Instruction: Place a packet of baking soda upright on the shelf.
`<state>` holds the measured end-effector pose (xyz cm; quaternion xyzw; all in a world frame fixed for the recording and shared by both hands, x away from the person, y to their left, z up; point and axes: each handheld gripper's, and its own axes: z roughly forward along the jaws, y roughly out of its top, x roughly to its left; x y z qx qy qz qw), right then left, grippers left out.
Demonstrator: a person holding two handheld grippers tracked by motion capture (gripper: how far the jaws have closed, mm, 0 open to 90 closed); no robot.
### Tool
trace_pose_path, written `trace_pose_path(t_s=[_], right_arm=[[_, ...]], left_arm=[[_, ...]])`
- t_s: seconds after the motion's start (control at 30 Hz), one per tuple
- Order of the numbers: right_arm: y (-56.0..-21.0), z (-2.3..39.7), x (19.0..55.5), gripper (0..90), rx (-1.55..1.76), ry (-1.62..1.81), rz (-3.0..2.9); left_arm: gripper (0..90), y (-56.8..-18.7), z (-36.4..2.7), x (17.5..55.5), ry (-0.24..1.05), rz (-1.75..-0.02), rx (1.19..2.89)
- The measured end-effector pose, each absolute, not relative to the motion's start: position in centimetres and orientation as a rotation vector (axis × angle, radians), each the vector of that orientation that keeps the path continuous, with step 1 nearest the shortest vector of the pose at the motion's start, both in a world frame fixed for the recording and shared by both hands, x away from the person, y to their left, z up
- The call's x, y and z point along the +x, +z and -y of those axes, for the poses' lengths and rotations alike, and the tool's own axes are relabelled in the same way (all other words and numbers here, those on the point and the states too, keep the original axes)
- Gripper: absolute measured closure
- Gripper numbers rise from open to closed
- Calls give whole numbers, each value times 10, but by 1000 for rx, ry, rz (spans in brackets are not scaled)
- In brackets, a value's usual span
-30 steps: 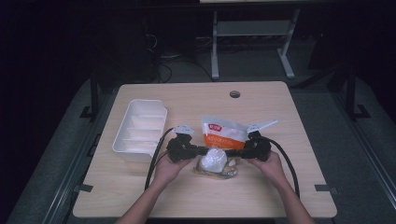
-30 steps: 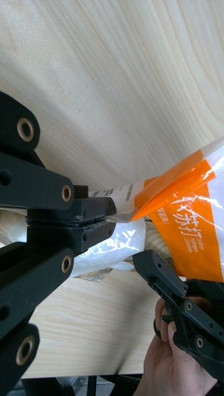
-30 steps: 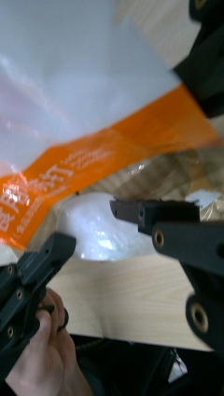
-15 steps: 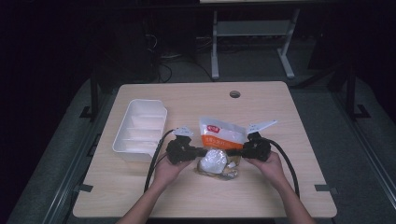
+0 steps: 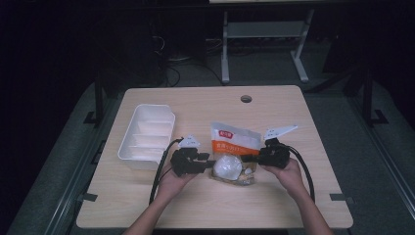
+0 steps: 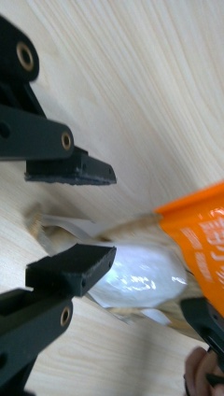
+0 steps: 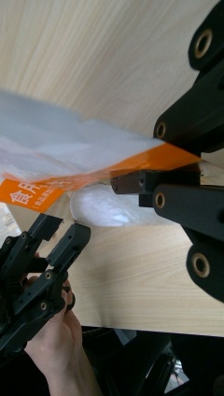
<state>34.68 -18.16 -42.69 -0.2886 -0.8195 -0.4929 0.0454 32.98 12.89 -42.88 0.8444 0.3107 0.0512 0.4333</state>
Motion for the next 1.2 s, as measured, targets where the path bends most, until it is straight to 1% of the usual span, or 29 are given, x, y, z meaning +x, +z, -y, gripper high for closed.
trace_pose_path(t_s=[0.1,0.27,0.47,0.5,0.8,0.97,1.07,1.2], right_arm=[[-422,186,344,895,-884,-1522,2521],[-416,191,342,896,-900,-1531,2548],[-406,195,341,896,-925,-1538,2587],[-405,196,341,896,-933,-1541,2592],[-394,195,345,896,-960,-1520,2633],[-385,189,349,897,-967,-1498,2660],[-382,188,353,896,-976,-1495,2651],[-377,183,355,896,-975,-1486,2663]], left_arm=[[541,-429,-133,327,147,-775,2111],[525,-430,-138,323,162,-765,2122],[485,-432,-140,313,182,-738,2154],[448,-432,-141,312,186,-733,2155],[380,-434,-145,298,215,-686,2183],[316,-438,-149,291,228,-650,2220],[261,-440,-152,288,217,-650,2216],[237,-442,-155,283,230,-632,2232]])
